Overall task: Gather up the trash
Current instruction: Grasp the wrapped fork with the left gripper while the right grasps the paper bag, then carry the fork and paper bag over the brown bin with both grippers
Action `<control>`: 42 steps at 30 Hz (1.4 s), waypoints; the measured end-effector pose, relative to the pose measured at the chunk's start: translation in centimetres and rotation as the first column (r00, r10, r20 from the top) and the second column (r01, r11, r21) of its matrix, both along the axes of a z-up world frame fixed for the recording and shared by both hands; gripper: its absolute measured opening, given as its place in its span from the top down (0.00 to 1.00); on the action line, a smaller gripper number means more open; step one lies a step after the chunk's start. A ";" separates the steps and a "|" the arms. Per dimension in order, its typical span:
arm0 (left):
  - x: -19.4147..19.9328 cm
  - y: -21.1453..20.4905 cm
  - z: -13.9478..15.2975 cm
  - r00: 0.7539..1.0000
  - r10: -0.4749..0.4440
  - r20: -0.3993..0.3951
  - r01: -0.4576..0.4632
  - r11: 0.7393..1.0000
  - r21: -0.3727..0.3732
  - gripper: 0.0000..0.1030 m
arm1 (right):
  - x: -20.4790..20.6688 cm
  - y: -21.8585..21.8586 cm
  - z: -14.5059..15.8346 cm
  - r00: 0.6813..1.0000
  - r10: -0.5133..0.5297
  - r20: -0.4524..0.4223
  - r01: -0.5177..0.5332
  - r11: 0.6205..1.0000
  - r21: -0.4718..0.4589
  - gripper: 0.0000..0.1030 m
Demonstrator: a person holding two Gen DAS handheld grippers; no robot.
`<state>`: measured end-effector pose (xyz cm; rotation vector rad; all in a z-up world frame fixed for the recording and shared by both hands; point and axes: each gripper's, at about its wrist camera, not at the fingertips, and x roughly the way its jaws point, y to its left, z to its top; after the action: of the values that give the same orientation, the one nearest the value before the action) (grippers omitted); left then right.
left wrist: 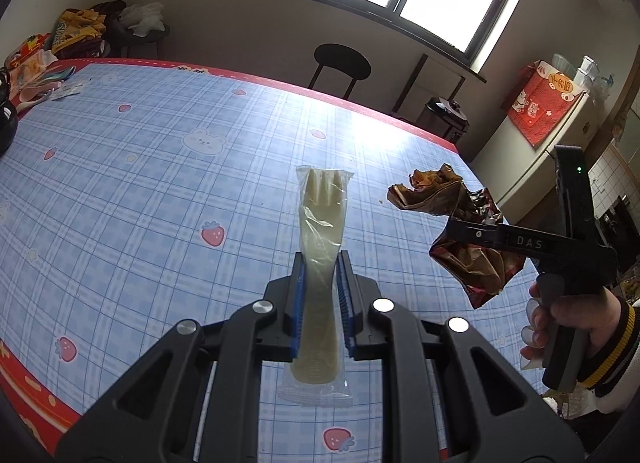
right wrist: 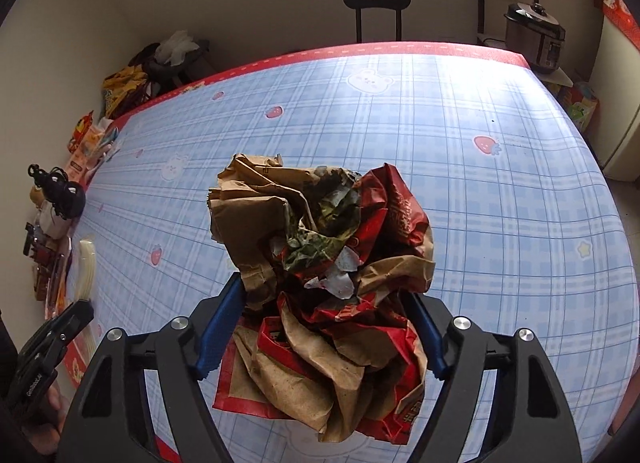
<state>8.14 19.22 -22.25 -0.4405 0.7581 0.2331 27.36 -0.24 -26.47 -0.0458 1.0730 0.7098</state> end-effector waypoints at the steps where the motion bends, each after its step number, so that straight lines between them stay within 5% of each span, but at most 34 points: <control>1: -0.1 -0.3 0.5 1.000 -0.008 0.007 0.008 1.000 0.003 0.82 | -0.4 -0.6 0.6 1.000 -0.002 0.015 0.002 1.000 0.006 0.27; 11: 0.1 -4.4 5.1 0.993 -0.098 0.062 0.094 0.994 0.058 0.82 | -1.8 -10.2 5.9 0.977 -0.114 0.179 0.105 0.993 0.062 0.27; 20: 2.4 -10.6 8.7 0.973 -0.213 0.094 0.204 0.974 0.094 0.82 | -2.6 -24.0 8.3 0.914 -0.313 0.258 0.298 0.950 0.097 0.26; 33: 9.8 -24.5 13.3 0.891 -0.425 0.160 0.411 0.904 0.116 0.82 | -0.7 -42.8 8.6 0.778 -0.548 0.308 0.555 0.829 0.072 0.26; 39: 13.2 -30.4 14.4 0.848 -0.499 0.179 0.482 0.866 0.131 0.82 | 2.2 -46.4 8.4 0.765 -0.563 0.312 0.577 0.815 0.054 0.21; 42: 14.4 -33.2 14.7 0.826 -0.533 0.185 0.515 0.846 0.137 0.82 | 3.4 -47.1 8.8 0.758 -0.564 0.327 0.577 0.814 0.066 0.05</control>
<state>22.54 -13.96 -7.58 -0.1603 0.6253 -0.3010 30.71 -47.33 -17.64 0.1253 0.7107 0.1094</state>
